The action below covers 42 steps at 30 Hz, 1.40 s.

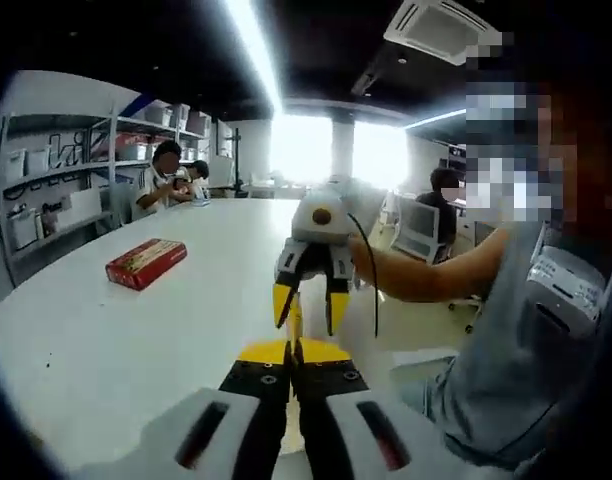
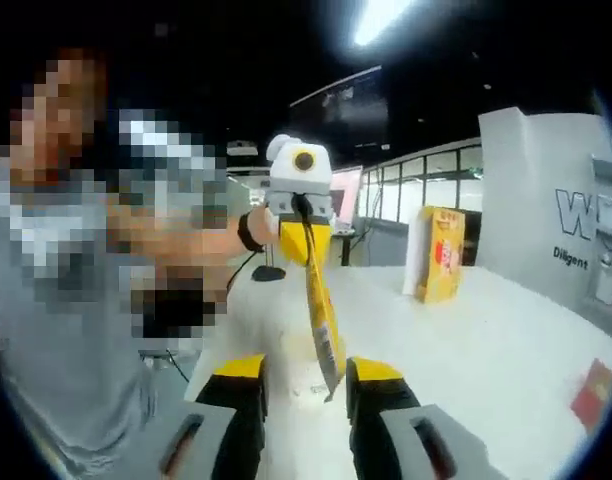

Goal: Tear open the coffee pouch, take out the coffee, and pour the coffee from the pouch into the cup

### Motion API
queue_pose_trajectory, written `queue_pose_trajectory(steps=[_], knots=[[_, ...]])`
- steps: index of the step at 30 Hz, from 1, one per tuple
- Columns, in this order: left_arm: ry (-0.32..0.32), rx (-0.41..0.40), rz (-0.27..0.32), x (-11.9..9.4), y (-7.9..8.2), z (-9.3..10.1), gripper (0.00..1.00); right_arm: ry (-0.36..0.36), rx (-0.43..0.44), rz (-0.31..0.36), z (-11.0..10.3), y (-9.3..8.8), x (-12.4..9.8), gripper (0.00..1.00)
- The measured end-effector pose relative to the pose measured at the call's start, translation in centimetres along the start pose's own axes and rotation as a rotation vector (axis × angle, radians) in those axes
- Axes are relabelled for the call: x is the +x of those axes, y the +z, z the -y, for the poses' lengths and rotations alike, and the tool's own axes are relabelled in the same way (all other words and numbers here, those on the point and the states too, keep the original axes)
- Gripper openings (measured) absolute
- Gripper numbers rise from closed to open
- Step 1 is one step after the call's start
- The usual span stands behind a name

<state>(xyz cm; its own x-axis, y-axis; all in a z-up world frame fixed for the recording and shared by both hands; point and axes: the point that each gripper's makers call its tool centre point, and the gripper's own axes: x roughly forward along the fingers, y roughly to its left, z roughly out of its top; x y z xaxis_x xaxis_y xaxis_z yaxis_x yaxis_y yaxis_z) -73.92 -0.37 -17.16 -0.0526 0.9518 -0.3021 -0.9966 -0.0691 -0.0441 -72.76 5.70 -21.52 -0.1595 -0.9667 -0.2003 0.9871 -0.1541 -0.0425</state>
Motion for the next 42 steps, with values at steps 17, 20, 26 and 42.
queue_pose_trajectory(steps=[17,20,26,42], knots=[[-0.045,-0.114,0.292,-0.1,0.3,1.0,0.04,0.033,0.204,0.579,-0.1,4.5,-0.3,0.22],[-0.048,-0.112,0.325,0.0,0.4,1.2,0.04,0.039,0.216,0.613,-0.1,4.8,0.3,0.19],[-0.065,-0.13,0.412,-0.1,0.5,1.1,0.04,0.029,0.22,0.659,-0.2,5.3,1.2,0.13],[-0.094,-0.175,0.419,0.4,-3.0,0.7,0.05,0.011,0.173,0.491,0.3,3.5,2.7,0.1]])
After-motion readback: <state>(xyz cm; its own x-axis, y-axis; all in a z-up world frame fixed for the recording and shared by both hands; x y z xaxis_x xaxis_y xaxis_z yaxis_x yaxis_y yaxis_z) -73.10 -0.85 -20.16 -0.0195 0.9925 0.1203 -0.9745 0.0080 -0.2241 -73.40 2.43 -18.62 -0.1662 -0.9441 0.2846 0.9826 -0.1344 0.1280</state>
